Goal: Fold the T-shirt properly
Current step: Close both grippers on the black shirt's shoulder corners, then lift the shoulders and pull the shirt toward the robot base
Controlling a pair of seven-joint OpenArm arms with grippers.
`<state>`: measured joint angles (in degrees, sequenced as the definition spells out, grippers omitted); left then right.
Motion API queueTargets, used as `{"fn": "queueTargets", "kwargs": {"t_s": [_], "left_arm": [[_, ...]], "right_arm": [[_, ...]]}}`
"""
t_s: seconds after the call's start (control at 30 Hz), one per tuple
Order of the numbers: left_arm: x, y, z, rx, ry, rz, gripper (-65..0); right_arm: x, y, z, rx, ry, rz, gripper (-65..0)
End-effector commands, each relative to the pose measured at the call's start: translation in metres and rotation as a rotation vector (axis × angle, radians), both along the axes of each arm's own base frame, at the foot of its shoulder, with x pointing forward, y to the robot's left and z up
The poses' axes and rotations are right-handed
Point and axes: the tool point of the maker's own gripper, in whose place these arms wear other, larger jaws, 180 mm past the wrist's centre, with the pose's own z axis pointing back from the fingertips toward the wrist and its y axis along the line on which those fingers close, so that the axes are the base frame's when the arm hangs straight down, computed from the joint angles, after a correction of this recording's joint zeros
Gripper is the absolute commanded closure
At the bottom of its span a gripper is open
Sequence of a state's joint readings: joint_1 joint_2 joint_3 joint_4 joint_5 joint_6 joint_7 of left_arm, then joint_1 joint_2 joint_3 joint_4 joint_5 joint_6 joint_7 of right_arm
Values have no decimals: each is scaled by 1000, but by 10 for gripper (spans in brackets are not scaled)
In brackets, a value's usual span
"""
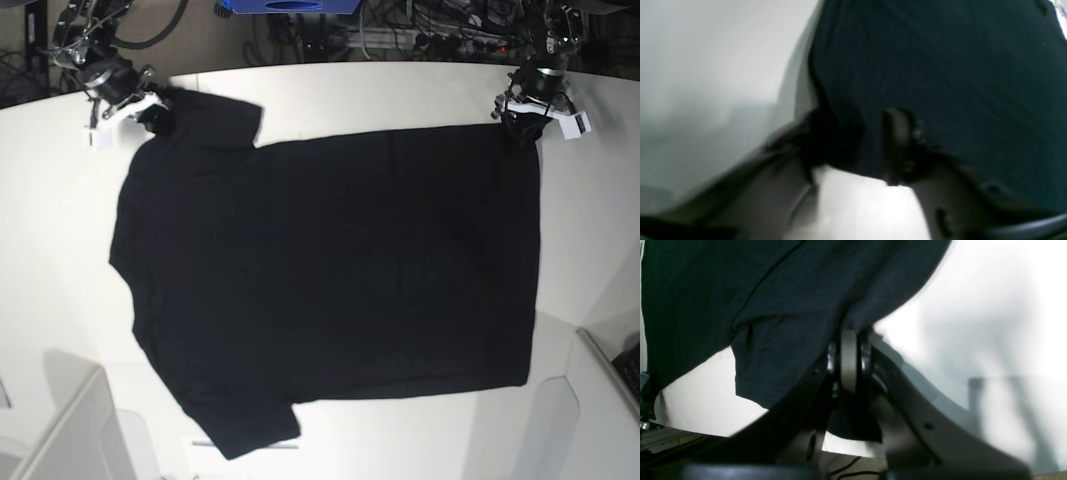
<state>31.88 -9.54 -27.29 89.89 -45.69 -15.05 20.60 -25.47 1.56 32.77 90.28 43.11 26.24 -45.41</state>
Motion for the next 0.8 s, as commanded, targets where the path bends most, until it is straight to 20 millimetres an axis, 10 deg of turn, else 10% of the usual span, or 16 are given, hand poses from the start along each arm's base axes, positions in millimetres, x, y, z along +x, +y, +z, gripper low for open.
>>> {"fn": "queueTargets", "kwargs": {"t_s": [0.0,0.23,0.77], "left_arm": [[-2,1,-1,2,14,-7,-191],[-8,4,-11,-4,44,6,0],[-25,8,-13,7,78,7,0]], "right_arm": [[-25,-6,-16,-57,124,33,0],[-24,-13,-15,-74,123,42,0],[-23,-18,-2,-108,74,30,0]]}}
